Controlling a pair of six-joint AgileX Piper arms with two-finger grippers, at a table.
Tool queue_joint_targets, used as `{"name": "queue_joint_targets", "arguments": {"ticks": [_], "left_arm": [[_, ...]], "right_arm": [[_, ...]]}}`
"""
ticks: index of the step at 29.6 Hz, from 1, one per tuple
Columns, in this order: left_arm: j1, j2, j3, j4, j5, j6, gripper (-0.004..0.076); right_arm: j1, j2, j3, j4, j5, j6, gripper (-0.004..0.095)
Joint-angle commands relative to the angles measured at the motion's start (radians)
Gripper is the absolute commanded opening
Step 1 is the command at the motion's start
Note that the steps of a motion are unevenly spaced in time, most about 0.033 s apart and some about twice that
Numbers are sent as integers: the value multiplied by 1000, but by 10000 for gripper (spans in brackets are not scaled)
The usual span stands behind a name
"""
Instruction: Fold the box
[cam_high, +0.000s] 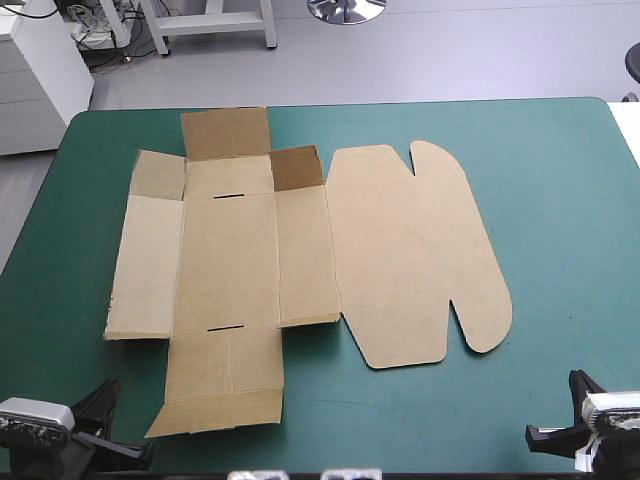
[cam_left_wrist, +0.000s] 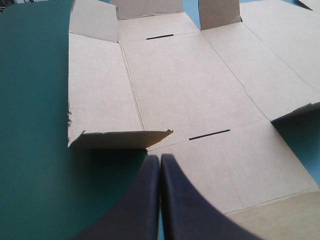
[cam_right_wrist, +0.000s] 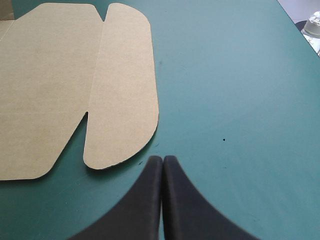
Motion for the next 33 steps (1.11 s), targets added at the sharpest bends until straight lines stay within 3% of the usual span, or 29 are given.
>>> {"name": "queue_joint_targets", "arguments": {"ticks": [1, 18, 33], "left_arm": [[3, -8, -25, -17, -66, -1, -10], [3, 41, -50, -1, -69, -5, -10], [3, 865, -586, 0, -44, -23, -10]], "right_arm": [[2, -27, -21, 0, -77, -3, -17], [2, -27, -21, 0, -77, -3, -17], [2, -27, -21, 0, -77, -3, -17]]}}
